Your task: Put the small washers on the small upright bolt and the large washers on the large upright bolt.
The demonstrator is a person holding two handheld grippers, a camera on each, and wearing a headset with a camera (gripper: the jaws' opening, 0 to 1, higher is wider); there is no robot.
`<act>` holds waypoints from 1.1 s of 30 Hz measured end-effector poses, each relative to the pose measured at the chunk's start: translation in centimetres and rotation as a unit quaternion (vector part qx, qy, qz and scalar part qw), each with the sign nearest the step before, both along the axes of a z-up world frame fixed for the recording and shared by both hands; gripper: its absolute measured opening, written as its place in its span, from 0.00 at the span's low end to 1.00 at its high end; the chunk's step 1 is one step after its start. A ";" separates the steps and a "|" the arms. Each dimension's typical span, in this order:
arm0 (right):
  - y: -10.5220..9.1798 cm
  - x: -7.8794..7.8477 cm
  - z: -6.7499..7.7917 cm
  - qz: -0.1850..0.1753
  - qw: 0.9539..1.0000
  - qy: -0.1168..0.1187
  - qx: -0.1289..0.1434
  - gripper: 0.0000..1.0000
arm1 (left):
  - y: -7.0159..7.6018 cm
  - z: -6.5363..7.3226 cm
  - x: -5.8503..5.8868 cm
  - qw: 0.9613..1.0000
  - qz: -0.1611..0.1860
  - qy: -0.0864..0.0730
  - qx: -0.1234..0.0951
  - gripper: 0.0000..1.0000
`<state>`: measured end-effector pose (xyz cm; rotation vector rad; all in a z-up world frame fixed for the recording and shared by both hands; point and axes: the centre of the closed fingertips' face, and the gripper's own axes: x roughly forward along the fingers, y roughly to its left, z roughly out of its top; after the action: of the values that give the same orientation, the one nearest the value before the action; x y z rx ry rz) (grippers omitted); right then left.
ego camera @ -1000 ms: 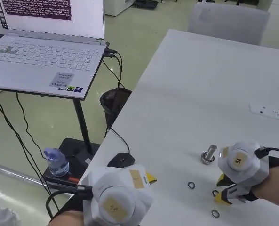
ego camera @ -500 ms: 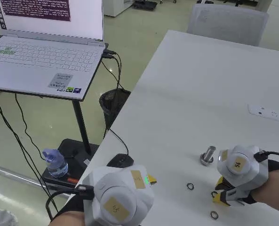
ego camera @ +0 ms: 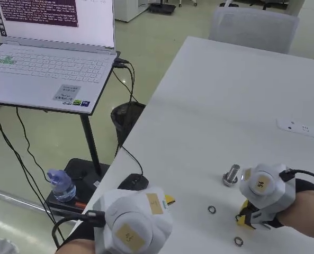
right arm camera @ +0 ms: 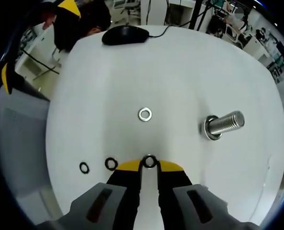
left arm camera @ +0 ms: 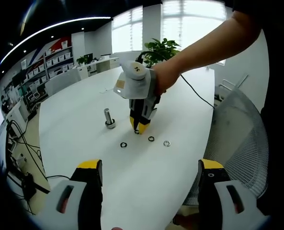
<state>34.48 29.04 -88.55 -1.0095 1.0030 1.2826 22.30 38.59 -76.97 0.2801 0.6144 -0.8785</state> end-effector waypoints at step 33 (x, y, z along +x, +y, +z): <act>-7.1 1.9 6.0 -0.076 0.997 -0.009 0.019 0.13 | -0.6 -1.6 1.4 1.000 0.009 0.004 0.018 0.82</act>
<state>36.40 21.91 -82.52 -0.8970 1.0191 1.1605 23.74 38.01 -78.54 0.3036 0.6394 -0.8519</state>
